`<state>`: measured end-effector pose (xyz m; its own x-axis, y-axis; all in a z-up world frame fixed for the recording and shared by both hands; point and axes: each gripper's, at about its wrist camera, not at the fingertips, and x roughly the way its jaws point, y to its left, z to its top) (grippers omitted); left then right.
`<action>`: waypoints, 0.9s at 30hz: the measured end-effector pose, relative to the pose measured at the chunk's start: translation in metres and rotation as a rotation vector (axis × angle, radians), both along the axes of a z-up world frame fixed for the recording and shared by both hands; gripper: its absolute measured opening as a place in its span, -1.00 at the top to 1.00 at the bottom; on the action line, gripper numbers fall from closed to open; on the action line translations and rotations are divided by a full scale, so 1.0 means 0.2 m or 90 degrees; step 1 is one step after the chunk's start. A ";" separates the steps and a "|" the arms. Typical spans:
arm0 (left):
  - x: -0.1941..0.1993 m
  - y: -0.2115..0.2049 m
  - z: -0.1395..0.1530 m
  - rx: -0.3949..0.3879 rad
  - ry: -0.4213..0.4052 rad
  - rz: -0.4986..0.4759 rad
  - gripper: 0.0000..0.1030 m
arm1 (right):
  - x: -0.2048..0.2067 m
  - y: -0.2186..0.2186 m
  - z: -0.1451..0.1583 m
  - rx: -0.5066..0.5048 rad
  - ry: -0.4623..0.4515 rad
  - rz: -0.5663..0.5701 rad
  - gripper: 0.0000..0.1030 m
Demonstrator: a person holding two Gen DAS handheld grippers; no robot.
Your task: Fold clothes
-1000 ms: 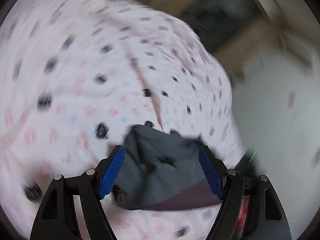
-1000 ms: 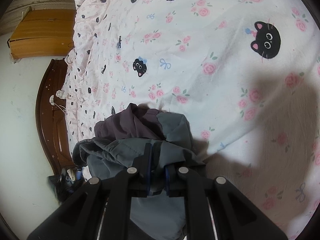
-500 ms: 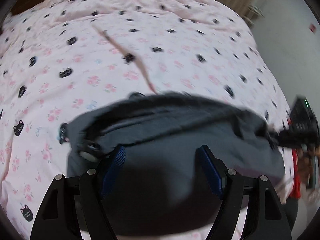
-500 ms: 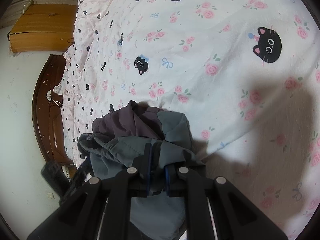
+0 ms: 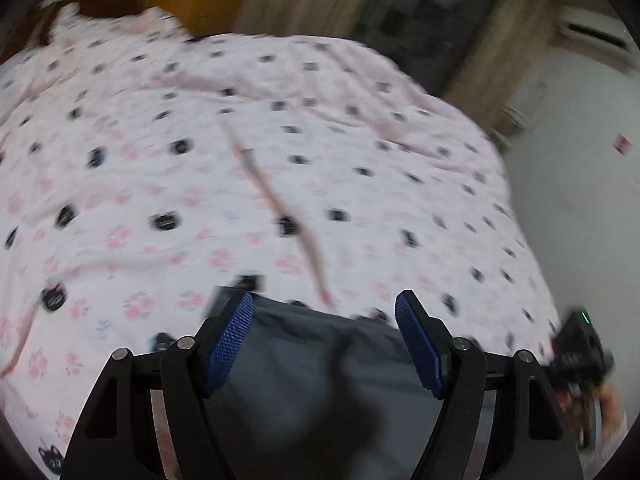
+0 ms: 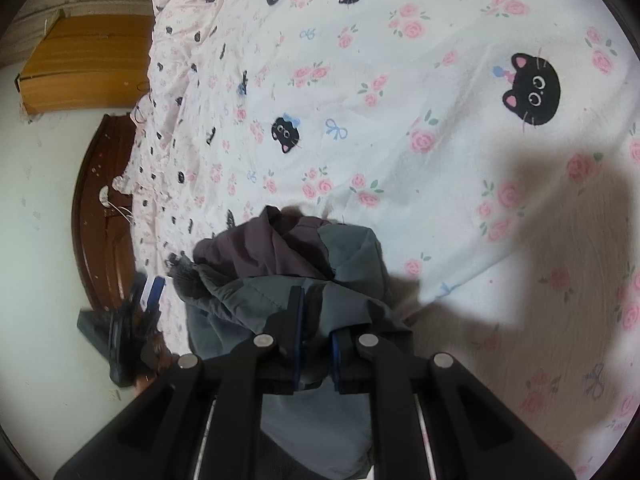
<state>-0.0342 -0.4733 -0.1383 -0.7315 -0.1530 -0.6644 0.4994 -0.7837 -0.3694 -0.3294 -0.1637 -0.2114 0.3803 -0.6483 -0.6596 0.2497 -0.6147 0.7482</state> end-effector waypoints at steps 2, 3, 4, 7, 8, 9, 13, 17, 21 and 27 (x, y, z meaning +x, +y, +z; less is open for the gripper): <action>-0.03 0.05 -0.04 -0.014 -0.037 -0.019 -0.35 | -0.01 0.01 0.01 -0.009 -0.006 -0.008 0.76; -0.05 0.07 -0.06 -0.021 -0.056 -0.028 -0.35 | -0.02 0.02 0.02 -0.013 -0.010 -0.011 0.76; -0.06 0.10 -0.08 -0.028 -0.075 -0.037 -0.35 | -0.03 0.02 0.01 -0.017 -0.023 -0.021 0.76; -0.11 0.17 -0.14 -0.049 -0.131 -0.066 -0.35 | -0.05 0.04 -0.01 -0.028 -0.061 -0.051 0.73; -0.12 0.18 -0.17 -0.052 -0.149 -0.067 -0.35 | -0.06 0.05 -0.02 -0.032 -0.073 -0.061 0.73; -0.13 0.17 -0.20 -0.047 -0.167 -0.053 -0.35 | -0.07 0.05 -0.03 -0.036 -0.086 -0.071 0.73; -0.13 0.10 -0.31 -0.010 -0.205 0.000 -0.35 | -0.12 0.08 -0.06 -0.057 -0.139 -0.116 0.71; -0.13 0.08 -0.36 0.007 -0.217 0.016 -0.37 | -0.17 0.09 -0.06 -0.072 -0.166 -0.132 0.65; -0.14 0.09 -0.37 0.001 -0.222 0.017 -0.37 | -0.21 0.10 -0.03 -0.084 -0.187 -0.140 0.32; -0.14 0.08 -0.39 0.004 -0.223 0.019 -0.38 | -0.32 0.24 0.06 -0.071 -0.126 -0.219 -0.15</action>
